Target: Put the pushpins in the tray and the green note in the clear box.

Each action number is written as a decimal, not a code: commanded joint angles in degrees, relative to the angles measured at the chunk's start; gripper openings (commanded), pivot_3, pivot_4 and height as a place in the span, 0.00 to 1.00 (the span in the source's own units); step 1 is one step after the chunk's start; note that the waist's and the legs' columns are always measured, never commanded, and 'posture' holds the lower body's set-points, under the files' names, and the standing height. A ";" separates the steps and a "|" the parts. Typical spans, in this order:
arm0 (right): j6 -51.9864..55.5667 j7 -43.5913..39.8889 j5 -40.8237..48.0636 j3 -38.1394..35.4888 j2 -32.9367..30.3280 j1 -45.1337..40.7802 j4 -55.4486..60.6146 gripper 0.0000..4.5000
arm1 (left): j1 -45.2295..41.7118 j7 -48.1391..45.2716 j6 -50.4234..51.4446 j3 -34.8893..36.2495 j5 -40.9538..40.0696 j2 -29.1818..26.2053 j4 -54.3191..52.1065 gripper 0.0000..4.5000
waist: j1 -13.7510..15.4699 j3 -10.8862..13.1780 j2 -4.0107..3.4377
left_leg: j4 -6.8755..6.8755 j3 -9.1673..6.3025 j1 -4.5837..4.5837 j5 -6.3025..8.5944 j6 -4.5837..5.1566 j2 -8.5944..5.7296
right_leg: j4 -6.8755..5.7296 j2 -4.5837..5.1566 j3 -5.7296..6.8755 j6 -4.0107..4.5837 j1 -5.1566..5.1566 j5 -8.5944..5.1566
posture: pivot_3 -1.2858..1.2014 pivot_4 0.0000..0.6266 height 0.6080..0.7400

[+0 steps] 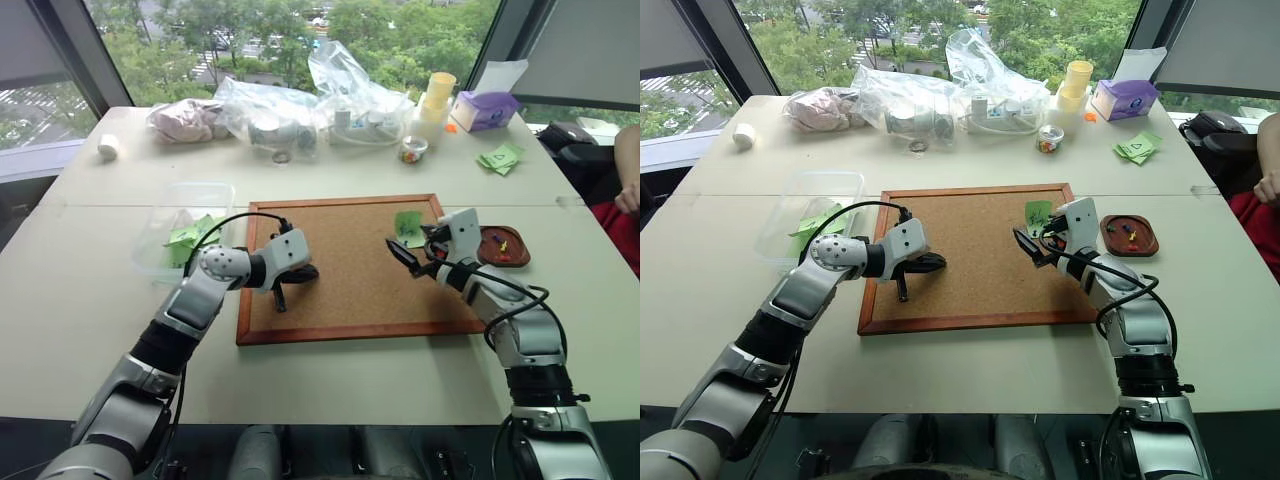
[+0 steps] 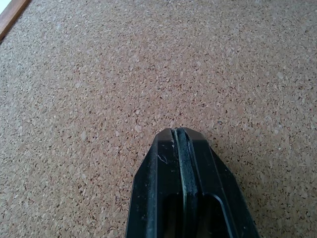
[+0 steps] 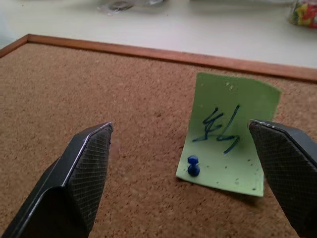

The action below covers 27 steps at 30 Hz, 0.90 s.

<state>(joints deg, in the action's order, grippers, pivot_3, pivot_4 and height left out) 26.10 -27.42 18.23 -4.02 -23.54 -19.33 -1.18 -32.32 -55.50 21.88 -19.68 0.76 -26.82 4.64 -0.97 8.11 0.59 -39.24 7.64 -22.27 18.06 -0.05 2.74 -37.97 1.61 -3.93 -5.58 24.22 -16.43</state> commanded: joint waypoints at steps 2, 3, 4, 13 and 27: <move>0.15 -0.51 0.39 -0.47 0.32 -0.90 1.17 1.00 | 1.95 -1.00 1.28 -2.74 1.30 -0.40 1.49 0.00 | -0.03 0.00 0.00 | 0.00 -0.01 0.01 0.00 0.00 0.01 | -0.01 -0.02 0.00 0.00 0.00 0.00 | 0.52 0.24 0.99; 0.04 -0.63 0.25 -0.41 0.31 -1.08 0.52 1.00 | 1.97 -0.97 1.33 -2.73 1.30 -0.38 1.45 0.00 | -0.03 0.00 0.00 | 0.00 -0.01 0.01 0.00 0.00 0.01 | -0.01 -0.03 0.00 0.00 0.00 0.00 | 0.52 0.24 0.99; -0.04 -0.73 0.14 -0.38 0.31 -1.21 0.06 1.00 | 1.99 -0.95 1.37 -2.73 1.30 -0.35 1.42 0.00 | -0.03 0.00 0.00 | 0.00 -0.01 0.01 0.00 0.00 0.01 | -0.01 -0.03 0.00 0.00 0.00 0.00 | 0.52 0.24 0.99; 0.92 -2.85 -1.30 0.73 0.09 -3.85 -8.92 1.00 | 2.06 -0.76 1.23 -2.69 1.60 -0.60 2.30 0.00 | -0.11 -0.08 0.11 | 0.00 0.00 0.04 0.00 0.00 0.01 | -0.01 -0.03 0.00 0.00 -0.02 0.00 | 0.52 0.24 0.99; -2.70 -5.22 -8.16 5.50 -2.19 -3.06 -10.11 0.03 | 2.91 -0.21 1.89 -2.15 1.45 -1.13 1.47 0.00 | -0.17 -0.28 0.28 | 0.00 -0.01 0.10 0.00 0.00 0.04 | -0.03 -0.05 0.00 0.00 -0.06 0.00 | 0.52 0.24 0.99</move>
<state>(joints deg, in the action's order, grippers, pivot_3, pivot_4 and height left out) 23.26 -31.50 11.40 -0.23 -25.31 -24.07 -11.30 -31.51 -54.92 22.02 -19.43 0.79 -27.19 4.29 -1.14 7.83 0.88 -39.24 7.63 -22.17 18.06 -0.05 2.78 -38.00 1.56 -3.92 -5.57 24.17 -16.44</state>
